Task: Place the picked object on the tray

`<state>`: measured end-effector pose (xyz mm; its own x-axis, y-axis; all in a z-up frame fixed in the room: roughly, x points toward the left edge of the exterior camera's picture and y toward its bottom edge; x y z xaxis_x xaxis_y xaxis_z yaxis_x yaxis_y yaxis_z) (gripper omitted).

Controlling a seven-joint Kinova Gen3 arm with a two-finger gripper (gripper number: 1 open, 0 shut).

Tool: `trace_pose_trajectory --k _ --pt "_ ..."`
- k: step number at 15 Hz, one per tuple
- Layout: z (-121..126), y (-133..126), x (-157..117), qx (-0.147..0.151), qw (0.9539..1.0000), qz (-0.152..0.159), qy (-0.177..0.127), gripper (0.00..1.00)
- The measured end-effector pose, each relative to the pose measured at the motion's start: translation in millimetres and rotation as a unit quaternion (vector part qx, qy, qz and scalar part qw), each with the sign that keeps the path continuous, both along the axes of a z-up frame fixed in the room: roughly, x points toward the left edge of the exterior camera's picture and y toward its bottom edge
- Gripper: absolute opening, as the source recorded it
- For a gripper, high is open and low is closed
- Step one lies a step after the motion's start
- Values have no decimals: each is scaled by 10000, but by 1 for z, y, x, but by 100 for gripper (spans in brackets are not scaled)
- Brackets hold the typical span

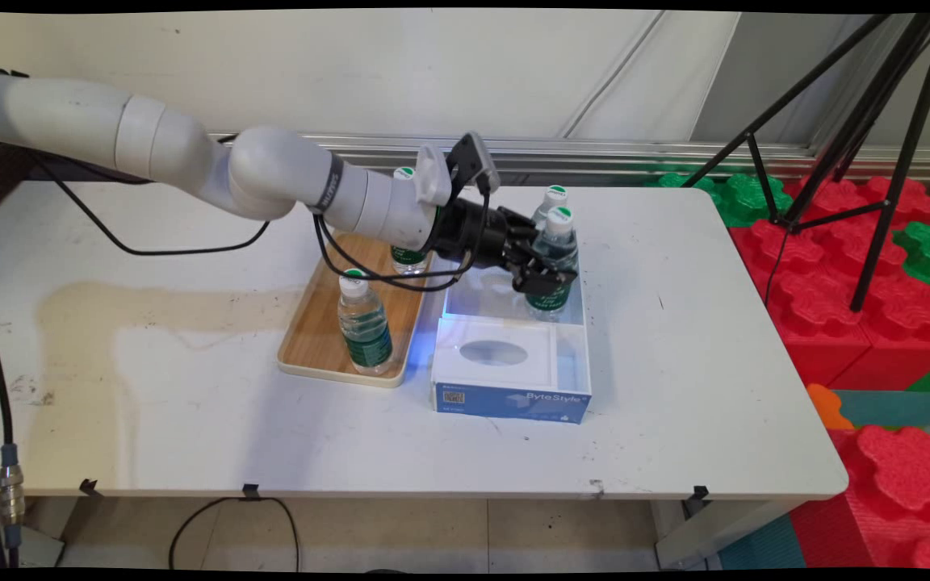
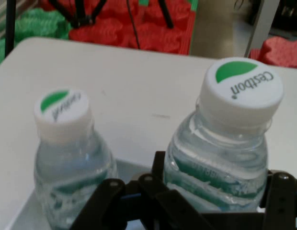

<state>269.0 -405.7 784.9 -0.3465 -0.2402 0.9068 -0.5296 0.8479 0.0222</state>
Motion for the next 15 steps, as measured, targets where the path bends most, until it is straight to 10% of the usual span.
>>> trace_pose_trajectory --k 15 --pt "102 14 8 -276 9989 -147 350 0"
